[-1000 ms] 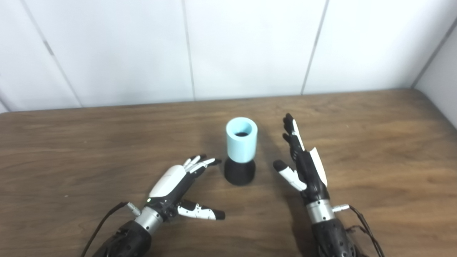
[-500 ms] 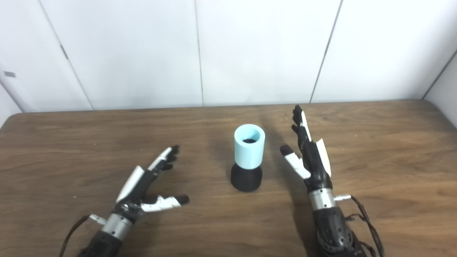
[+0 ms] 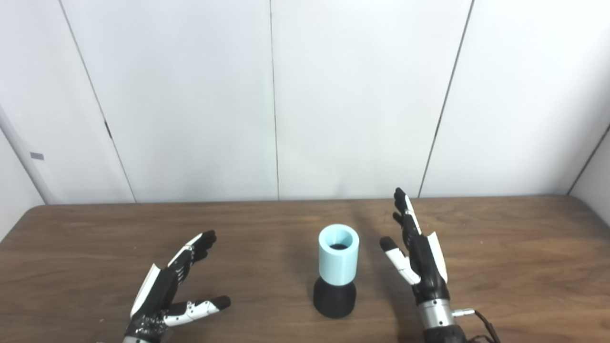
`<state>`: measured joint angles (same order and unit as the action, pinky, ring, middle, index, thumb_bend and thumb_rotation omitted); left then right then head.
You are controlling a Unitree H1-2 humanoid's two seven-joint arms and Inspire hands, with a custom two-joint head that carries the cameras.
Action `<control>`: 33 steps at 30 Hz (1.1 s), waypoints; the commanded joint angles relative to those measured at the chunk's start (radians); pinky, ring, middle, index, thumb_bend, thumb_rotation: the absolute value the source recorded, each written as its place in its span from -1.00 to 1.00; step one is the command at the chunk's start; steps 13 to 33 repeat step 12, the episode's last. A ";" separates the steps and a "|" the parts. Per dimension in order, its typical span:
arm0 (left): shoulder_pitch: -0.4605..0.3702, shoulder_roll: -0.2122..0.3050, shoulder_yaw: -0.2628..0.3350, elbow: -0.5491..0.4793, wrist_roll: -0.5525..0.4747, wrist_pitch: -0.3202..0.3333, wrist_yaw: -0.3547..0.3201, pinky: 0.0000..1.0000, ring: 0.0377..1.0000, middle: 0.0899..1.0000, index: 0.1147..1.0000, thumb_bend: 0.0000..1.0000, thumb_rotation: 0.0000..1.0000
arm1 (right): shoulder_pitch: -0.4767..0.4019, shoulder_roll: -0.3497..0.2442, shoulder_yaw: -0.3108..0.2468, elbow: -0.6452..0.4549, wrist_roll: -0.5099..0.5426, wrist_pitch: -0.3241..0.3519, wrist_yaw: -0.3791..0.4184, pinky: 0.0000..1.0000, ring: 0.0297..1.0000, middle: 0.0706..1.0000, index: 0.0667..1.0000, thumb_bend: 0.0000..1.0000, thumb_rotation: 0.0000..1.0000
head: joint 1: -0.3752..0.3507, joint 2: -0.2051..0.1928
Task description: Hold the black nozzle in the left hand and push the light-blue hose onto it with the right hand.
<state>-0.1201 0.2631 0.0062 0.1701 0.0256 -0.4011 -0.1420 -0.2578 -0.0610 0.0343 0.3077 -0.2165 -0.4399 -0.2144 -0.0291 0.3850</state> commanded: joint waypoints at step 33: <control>0.060 -0.111 0.047 0.046 -0.038 -0.061 0.067 0.51 0.62 0.63 0.65 -0.41 0.32 | 0.160 0.057 -0.052 -0.134 0.107 0.111 0.028 0.53 0.68 0.72 0.68 -0.58 0.10 | -0.009 0.020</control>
